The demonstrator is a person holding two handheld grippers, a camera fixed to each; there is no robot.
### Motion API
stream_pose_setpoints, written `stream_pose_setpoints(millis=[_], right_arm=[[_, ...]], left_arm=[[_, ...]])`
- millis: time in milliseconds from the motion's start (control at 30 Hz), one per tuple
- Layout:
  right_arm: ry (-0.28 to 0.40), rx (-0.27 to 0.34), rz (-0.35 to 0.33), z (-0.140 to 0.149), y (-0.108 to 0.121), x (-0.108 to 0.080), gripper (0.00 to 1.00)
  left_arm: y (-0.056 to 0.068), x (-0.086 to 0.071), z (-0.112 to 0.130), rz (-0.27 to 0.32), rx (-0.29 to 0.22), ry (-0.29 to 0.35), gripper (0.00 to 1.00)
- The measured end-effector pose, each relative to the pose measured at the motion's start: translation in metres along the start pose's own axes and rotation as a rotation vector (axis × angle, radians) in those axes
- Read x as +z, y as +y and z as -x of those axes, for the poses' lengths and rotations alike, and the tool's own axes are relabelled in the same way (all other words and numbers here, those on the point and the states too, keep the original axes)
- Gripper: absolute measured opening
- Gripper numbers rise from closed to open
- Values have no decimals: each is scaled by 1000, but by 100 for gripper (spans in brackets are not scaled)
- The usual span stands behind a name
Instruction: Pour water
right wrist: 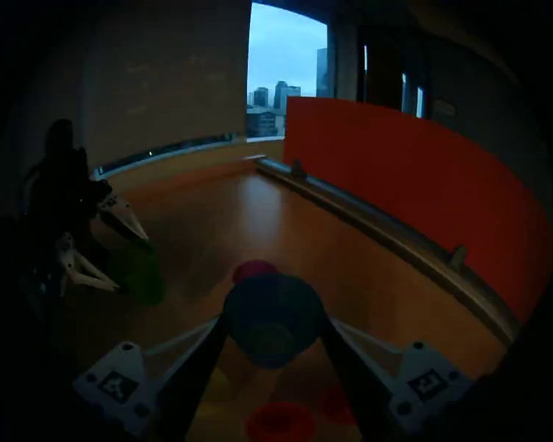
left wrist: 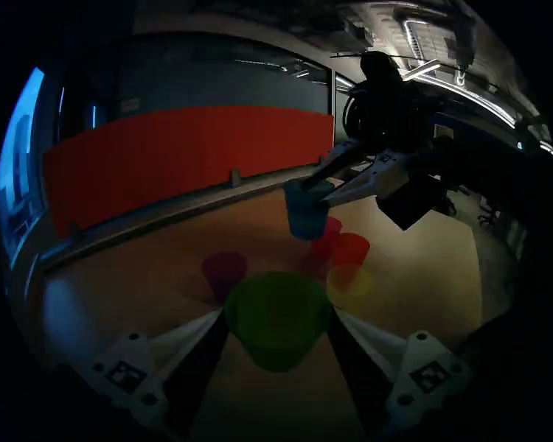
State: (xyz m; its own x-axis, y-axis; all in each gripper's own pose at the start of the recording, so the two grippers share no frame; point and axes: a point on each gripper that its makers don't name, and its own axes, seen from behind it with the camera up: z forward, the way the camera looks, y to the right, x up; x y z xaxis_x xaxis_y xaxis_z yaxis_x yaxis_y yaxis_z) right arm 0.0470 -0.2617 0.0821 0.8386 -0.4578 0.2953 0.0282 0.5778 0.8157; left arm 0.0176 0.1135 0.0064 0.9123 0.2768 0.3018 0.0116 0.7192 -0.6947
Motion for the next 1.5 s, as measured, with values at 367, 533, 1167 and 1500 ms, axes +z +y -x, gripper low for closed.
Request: stream_pose_setpoints(millis=[367, 533, 1167, 1500], right_arm=[[167, 26, 5, -30, -13, -26, 91], [242, 32, 7, -47, -16, -36, 91], [455, -7, 7, -85, -36, -71, 91], [501, -30, 11, -90, -43, -83, 91]], left_arm=[[6, -5, -9, -1, 0, 27, 88], [8, -7, -14, -3, 3, 39, 88], [21, -10, -37, 1, 0, 101, 88], [25, -10, -46, 7, -1, 133, 88]])
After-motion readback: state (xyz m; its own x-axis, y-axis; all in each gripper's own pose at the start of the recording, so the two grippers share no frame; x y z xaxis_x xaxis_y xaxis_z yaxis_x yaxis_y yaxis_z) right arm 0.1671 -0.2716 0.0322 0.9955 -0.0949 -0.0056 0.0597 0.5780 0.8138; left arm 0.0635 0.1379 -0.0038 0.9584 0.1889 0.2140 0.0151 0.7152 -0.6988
